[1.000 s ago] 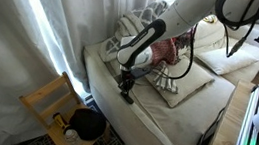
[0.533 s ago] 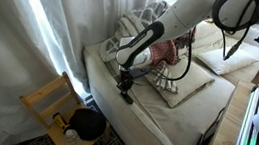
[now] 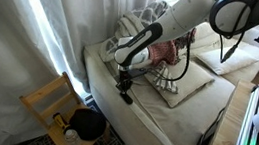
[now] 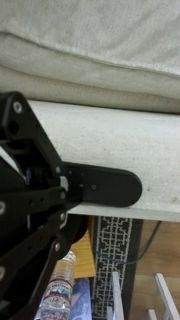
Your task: Press a button on the black remote
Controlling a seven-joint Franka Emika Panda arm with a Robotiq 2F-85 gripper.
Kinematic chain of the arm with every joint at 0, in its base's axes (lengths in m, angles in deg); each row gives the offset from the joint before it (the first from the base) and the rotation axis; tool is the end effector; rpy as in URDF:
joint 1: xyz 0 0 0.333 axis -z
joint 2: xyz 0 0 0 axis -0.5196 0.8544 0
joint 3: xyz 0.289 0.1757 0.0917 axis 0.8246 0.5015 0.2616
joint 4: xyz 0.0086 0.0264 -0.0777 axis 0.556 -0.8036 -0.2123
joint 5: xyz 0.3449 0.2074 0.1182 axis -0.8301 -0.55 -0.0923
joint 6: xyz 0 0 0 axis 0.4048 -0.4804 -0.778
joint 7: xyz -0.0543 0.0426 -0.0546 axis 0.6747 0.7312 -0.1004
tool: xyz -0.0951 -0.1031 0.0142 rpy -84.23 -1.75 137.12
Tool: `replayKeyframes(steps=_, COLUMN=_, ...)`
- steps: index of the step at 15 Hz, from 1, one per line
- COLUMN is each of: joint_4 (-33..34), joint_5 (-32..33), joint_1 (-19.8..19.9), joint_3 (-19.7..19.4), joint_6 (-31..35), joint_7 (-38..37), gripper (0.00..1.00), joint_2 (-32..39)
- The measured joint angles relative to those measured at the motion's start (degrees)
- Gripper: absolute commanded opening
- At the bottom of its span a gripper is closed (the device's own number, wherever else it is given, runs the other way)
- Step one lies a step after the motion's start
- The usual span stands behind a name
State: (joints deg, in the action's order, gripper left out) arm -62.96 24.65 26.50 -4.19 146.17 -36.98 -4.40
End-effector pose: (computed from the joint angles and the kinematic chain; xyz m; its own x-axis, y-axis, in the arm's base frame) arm 0.7044 0.1646 -0.0585 0.9608 0.0673 -0.2689 -0.0168 -0.9542 -0.2988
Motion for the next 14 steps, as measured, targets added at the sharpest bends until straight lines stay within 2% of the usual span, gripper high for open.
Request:
replayKeyframes(steps=9, joint_4=8.7, joint_5=0.0, joint_1=0.3, joint_3=0.1, joint_6=-8.3, joint_7=0.0, gripper=0.00, joint_2=4.5)
replayKeyframes(steps=14, joint_4=8.5, joint_5=0.0, joint_1=0.0, joint_3=0.1, joint_6=-8.6, joint_7=0.0, gripper=0.00, joint_2=4.1)
